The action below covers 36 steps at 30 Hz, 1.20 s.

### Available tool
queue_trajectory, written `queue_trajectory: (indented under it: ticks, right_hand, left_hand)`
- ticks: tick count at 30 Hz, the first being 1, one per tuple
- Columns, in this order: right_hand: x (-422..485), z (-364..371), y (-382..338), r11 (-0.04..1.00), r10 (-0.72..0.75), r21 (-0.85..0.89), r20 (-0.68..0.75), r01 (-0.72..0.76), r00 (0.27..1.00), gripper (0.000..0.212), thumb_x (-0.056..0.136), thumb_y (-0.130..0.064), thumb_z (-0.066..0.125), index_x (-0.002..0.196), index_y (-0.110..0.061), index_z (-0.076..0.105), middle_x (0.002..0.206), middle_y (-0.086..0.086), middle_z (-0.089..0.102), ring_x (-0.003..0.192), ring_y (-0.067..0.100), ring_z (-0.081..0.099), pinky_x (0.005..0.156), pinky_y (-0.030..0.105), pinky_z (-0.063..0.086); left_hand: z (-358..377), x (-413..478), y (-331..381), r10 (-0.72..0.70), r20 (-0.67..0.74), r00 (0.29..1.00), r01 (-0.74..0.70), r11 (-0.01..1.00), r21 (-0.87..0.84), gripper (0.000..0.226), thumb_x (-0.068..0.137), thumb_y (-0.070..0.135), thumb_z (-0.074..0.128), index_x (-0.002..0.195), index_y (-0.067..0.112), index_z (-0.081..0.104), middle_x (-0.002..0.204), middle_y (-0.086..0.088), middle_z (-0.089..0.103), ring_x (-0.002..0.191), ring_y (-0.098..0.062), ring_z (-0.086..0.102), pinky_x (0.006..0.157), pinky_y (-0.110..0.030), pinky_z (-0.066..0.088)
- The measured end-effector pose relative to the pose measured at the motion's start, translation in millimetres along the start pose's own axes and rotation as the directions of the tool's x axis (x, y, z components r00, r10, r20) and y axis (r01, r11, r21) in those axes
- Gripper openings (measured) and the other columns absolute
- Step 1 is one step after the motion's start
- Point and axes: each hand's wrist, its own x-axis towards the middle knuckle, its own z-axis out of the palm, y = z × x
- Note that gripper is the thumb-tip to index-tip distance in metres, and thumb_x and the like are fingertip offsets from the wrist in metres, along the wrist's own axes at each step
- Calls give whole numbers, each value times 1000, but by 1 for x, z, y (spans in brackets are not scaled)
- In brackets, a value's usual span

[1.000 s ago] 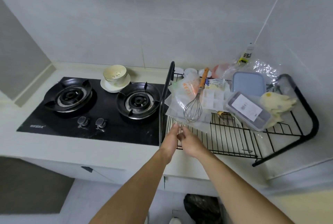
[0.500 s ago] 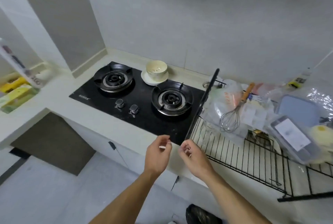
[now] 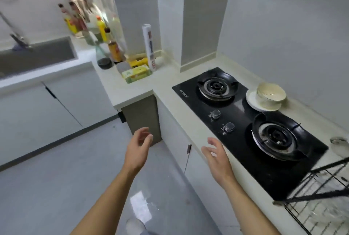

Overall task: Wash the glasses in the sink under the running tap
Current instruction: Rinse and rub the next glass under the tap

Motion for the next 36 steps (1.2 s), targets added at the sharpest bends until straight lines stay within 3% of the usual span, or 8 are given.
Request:
queue_trajectory:
  ticks: [4,12,19,23,26,30,34,36]
  right_hand:
    - [39,53,-37,1000,-29,2,89,29,996,36,101,-24,64,136,-23,54,131,-7,59,115,-2,59,77,3,46]
    - [94,176,-89,982,-79,-146,246,117,966,35,101,-32,63,135,-28,55,131,-12,59,113,-1,58,84,15,44]
    - [122,289,-141,962,-122,-189,352,198,928,37,102,-35,61,137,-30,52,129,-12,57,106,-6,57,74,10,43]
    - [137,348,-166,974,-137,-115,391,196,910,16,106,-43,49,120,-42,56,120,-9,65,108,3,62,90,27,53]
    - [152,386,-184,972,-163,-87,407,216,899,26,108,-44,40,125,-34,58,117,-12,65,109,4,63,100,39,53]
    - [189,435,-205,960,-189,-101,454,260,871,31,106,-45,47,132,-31,55,124,-4,63,115,12,62,101,37,53]
    - [235,484,-223,940,-196,-132,548,316,813,36,103,-35,59,138,-27,52,129,-10,57,109,-2,56,84,11,43]
    - [259,508,-233,934,-187,-140,592,328,784,37,103,-30,61,139,-26,52,130,-10,57,109,-5,55,81,8,40]
  left_hand:
    - [-73,31,-19,-42,-70,997,39,998,-44,27,108,29,52,134,35,55,125,0,66,108,-15,67,90,-35,58]
    - [-197,81,-62,-134,-175,975,114,986,-123,33,108,26,52,141,30,55,129,-4,65,112,-19,67,92,-37,57]
    - [-287,107,-88,-202,-271,941,151,969,-196,32,107,22,55,139,26,57,126,-4,66,108,-18,69,84,-32,56]
    - [-326,121,-97,-230,-337,913,161,962,-220,32,107,20,55,137,28,57,123,-2,66,109,-18,69,83,-31,55]
    - [-347,135,-105,-257,-384,887,177,956,-233,33,107,21,55,139,28,57,122,0,65,109,-16,68,83,-30,55]
    - [-365,164,-116,-286,-427,858,210,953,-217,31,106,23,56,135,33,58,119,2,65,109,-19,67,80,-29,58]
    - [-384,211,-122,-300,-472,829,215,950,-227,29,105,23,58,131,35,59,118,2,64,109,-20,67,81,-28,58]
    - [-399,238,-122,-307,-504,807,217,949,-231,28,105,24,58,130,36,60,116,2,64,108,-21,67,86,-34,60]
